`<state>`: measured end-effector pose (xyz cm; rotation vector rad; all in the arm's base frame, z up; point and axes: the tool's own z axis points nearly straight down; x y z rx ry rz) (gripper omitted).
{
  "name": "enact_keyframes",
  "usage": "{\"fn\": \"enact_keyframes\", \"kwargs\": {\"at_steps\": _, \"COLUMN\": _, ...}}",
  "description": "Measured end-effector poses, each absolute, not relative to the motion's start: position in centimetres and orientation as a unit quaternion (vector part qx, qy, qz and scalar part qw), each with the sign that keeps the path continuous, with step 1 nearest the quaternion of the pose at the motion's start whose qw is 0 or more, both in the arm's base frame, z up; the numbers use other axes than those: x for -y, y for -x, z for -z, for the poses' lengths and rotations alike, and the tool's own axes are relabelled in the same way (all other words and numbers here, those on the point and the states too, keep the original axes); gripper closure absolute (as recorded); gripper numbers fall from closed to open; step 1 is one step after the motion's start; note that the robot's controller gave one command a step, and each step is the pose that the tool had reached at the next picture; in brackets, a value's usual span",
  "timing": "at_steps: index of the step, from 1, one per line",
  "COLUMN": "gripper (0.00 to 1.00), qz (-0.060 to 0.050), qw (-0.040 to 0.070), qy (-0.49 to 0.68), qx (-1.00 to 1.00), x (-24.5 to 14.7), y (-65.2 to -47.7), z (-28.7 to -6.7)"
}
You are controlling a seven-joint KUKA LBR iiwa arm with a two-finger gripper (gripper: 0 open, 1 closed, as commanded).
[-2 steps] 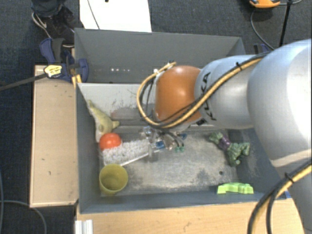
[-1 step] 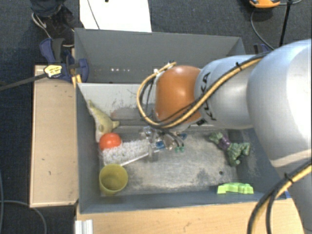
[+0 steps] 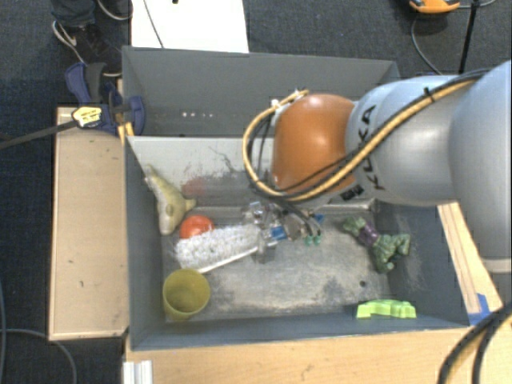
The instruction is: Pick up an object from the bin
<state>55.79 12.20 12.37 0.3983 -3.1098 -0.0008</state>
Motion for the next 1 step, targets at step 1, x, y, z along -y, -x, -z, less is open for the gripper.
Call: {"fn": "enact_keyframes", "kwargs": {"at_steps": 1, "gripper": 1.0, "qz": 0.001, "qw": -0.005, "qy": -0.126, "qx": 0.992, "x": -13.8, "y": -56.8, "z": -14.17}}
